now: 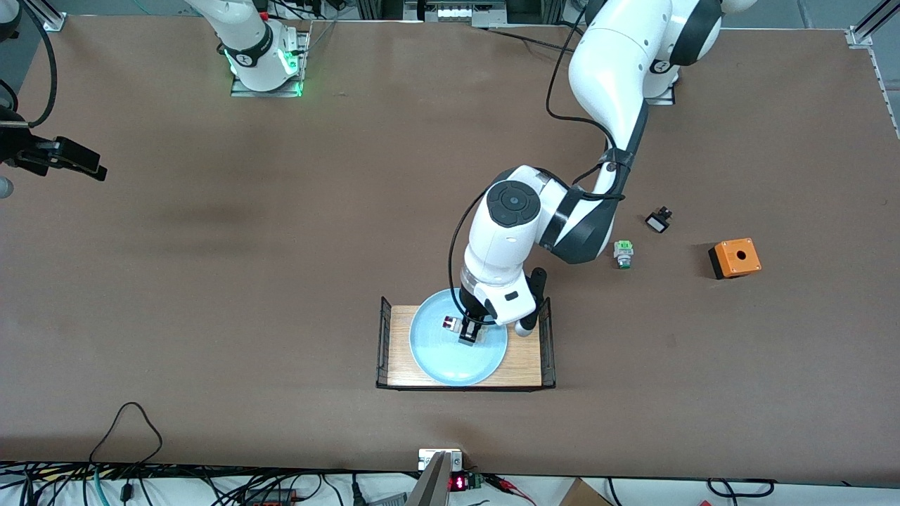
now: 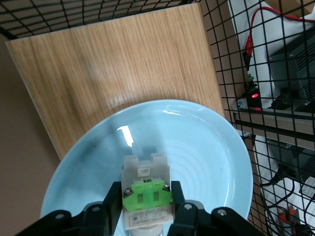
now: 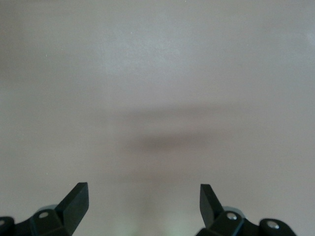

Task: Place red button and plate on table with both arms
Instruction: 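Lift the switch with the left gripper while the right gripper reaches out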

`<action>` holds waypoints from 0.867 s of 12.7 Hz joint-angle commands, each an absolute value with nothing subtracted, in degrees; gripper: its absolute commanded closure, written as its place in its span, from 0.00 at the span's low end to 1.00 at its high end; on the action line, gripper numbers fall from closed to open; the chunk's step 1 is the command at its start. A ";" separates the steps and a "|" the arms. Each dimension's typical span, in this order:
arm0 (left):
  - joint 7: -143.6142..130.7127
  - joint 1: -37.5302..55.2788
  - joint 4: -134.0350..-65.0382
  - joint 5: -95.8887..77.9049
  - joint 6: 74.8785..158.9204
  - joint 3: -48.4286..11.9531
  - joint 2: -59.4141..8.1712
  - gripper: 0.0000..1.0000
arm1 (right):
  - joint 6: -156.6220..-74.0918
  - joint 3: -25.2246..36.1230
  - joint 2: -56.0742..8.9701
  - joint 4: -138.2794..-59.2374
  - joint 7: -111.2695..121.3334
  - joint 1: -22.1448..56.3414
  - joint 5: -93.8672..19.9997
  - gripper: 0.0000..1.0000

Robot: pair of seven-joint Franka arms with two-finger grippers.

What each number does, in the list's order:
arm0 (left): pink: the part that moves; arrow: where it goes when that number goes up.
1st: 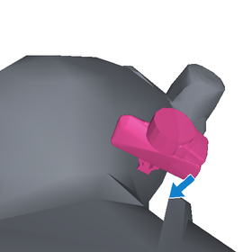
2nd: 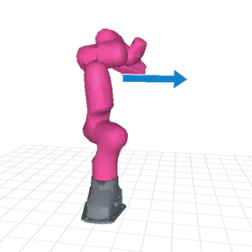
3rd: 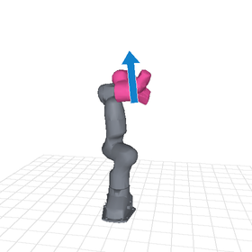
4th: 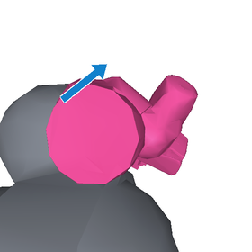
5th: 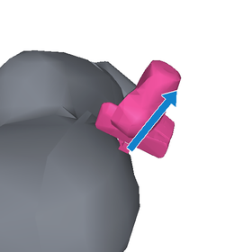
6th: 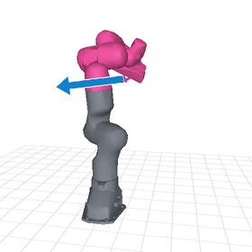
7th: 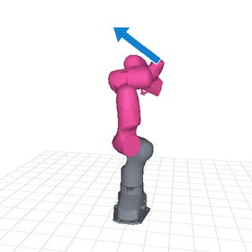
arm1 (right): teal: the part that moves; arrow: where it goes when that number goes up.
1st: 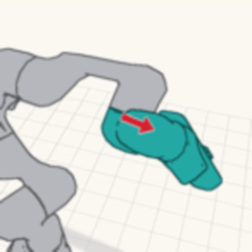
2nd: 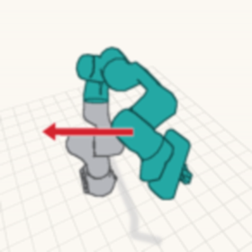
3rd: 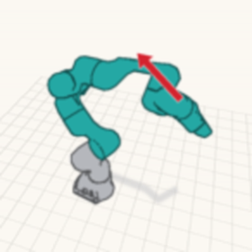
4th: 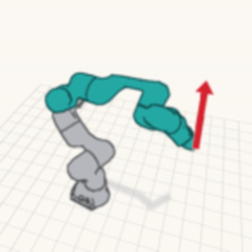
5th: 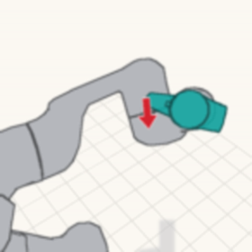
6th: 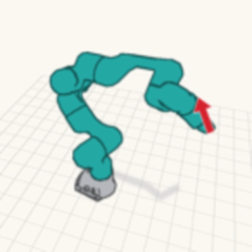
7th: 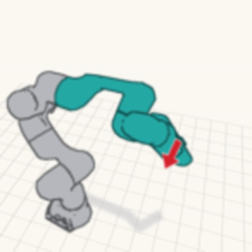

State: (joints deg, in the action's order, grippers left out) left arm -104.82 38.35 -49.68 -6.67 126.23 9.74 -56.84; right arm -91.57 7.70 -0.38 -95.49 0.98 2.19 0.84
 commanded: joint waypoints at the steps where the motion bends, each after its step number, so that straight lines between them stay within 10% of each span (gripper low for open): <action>1: -103.54 38.50 -48.08 -6.86 124.20 11.51 -55.91 0.97 | -90.97 7.65 0.00 -95.10 0.44 1.85 1.05 0.00; 11: -78.97 33.76 -48.60 -7.65 108.83 11.69 -46.67 1.00 | -90.53 7.65 0.18 -95.19 0.53 1.93 1.06 0.00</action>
